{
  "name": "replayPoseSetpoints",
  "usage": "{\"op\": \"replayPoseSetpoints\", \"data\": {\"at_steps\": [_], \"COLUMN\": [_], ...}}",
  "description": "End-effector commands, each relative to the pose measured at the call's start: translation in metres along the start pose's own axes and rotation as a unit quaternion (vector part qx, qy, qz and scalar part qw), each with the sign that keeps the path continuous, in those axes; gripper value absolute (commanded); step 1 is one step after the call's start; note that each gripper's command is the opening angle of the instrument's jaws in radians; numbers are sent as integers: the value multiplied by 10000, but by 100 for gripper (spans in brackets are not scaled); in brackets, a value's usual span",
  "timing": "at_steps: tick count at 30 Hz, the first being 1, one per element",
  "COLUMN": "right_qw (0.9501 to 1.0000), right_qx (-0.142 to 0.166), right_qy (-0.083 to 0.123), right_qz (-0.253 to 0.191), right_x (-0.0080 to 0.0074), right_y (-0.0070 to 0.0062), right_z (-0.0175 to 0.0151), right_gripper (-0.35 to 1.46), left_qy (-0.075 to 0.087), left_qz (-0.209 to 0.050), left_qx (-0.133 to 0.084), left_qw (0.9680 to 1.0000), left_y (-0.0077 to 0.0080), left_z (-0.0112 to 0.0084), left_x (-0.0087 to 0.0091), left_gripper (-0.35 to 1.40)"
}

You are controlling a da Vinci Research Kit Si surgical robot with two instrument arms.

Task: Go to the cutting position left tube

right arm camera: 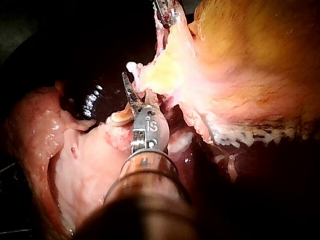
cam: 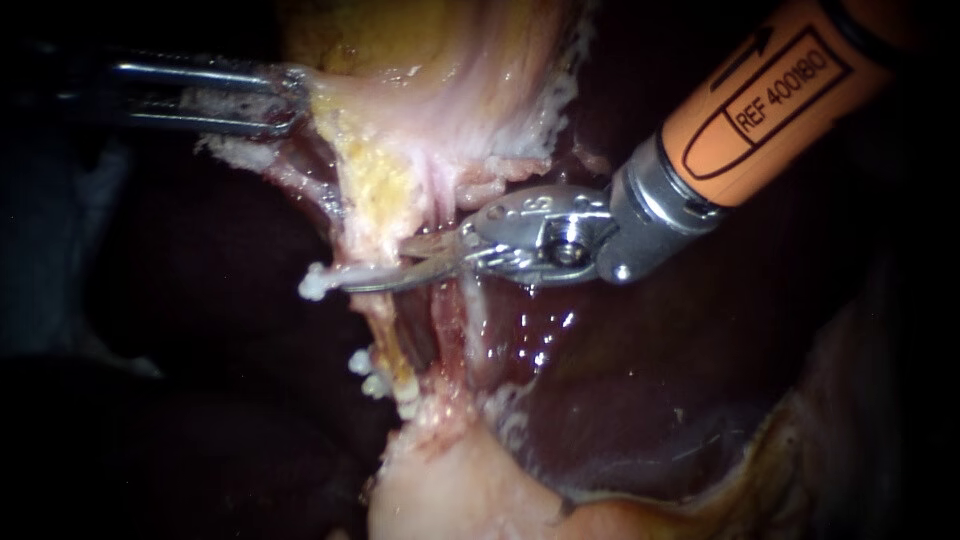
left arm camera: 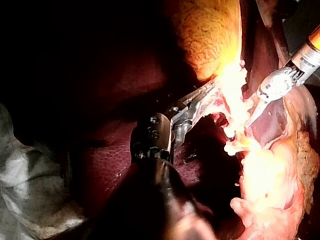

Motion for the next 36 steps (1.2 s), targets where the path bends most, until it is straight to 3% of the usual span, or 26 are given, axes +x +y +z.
{"op": "replayPoseSetpoints", "data": {"at_steps": [1,3,4,6,9,36], "right_qw": [10000,10000,10000,10000,9999,9985], "right_qx": [-2,-2,-2,-2,4,400], "right_qy": [0,0,0,0,102,39], "right_qz": [1,1,1,0,-26,369], "right_x": [0,0,0,0,-1,-55], "right_y": [0,0,0,0,0,-7], "right_z": [0,0,0,0,2,24], "right_gripper": [41,58,84,120,141,145], "left_qy": [0,1,1,1,1,1], "left_qz": [2,1,1,2,2,1], "left_qx": [-2,-1,-1,-1,-1,-1], "left_qw": [10000,10000,10000,10000,10000,10000], "left_y": [0,0,0,0,0,1], "left_z": [0,0,0,0,0,-1], "left_x": [0,0,0,0,0,0], "left_gripper": [-35,-35,-35,-35,-35,-35]}}
